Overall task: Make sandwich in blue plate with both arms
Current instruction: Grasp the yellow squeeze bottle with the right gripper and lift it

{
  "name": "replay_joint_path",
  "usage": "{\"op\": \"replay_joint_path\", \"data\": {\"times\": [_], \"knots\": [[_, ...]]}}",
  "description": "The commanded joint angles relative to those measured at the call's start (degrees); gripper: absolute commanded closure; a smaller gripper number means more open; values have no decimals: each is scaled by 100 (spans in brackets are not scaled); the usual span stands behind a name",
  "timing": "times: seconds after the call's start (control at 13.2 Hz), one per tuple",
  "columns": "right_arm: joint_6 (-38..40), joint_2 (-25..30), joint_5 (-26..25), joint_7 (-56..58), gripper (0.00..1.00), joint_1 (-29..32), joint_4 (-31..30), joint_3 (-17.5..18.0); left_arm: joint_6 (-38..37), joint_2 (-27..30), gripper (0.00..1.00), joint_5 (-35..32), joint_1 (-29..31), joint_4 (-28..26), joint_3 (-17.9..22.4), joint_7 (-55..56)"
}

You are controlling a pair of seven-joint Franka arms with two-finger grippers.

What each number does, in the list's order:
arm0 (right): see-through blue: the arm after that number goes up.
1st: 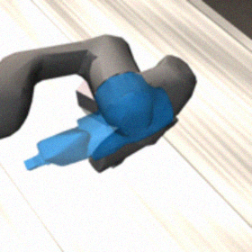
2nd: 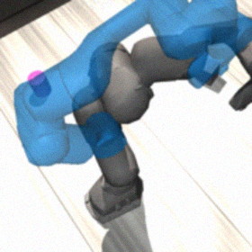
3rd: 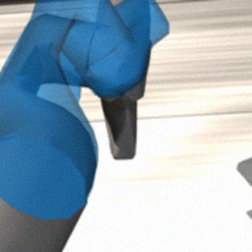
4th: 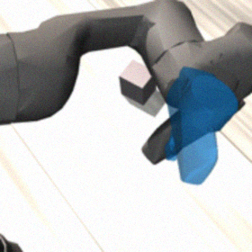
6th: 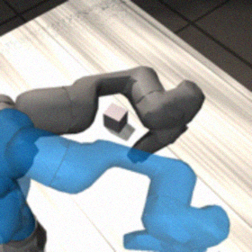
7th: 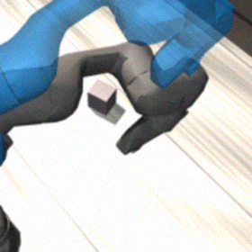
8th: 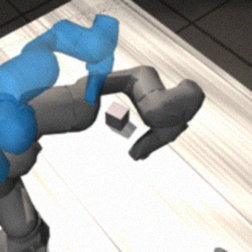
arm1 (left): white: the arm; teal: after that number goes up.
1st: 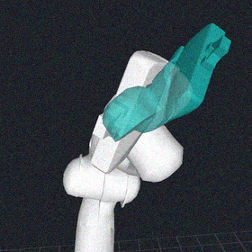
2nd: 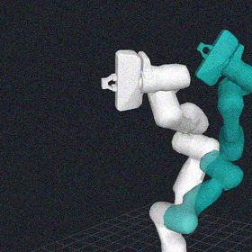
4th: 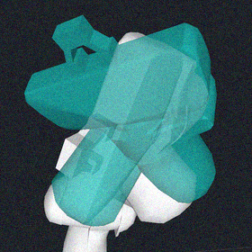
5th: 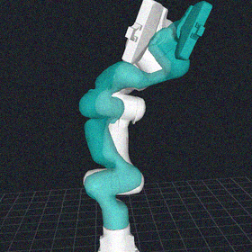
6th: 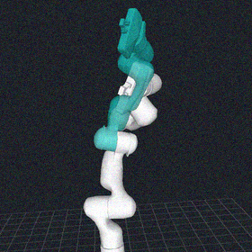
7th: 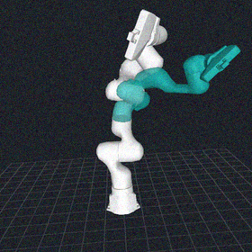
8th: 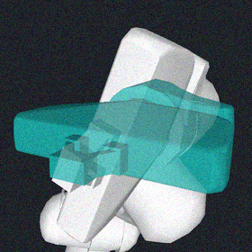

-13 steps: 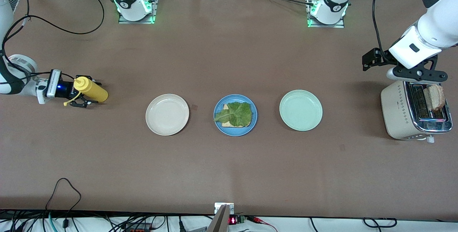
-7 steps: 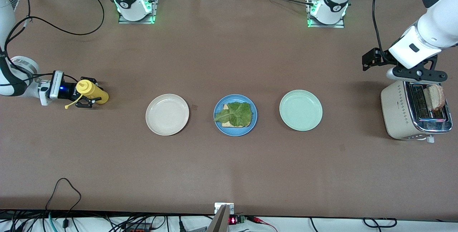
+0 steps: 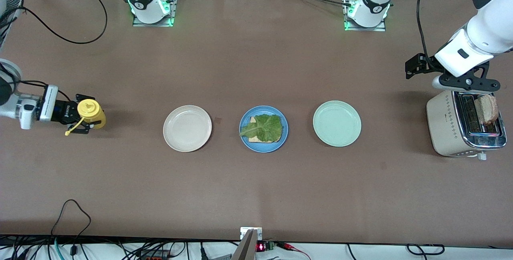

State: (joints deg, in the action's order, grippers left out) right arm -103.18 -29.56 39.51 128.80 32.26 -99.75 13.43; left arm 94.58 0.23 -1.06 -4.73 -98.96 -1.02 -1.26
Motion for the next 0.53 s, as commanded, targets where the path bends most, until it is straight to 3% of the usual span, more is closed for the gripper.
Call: {"op": "replay_joint_path", "data": {"times": [0.0, 0.45], "knots": [[-464, 906, -495, -1098, 100, -508, -352, 19, -80, -5, 0, 0, -2, 52, -21, 12], [-1537, 1769, -2198, -4067, 100, -1922, -660, 336, -88, 4, 0, 0, -2, 52, -21, 12]]}}
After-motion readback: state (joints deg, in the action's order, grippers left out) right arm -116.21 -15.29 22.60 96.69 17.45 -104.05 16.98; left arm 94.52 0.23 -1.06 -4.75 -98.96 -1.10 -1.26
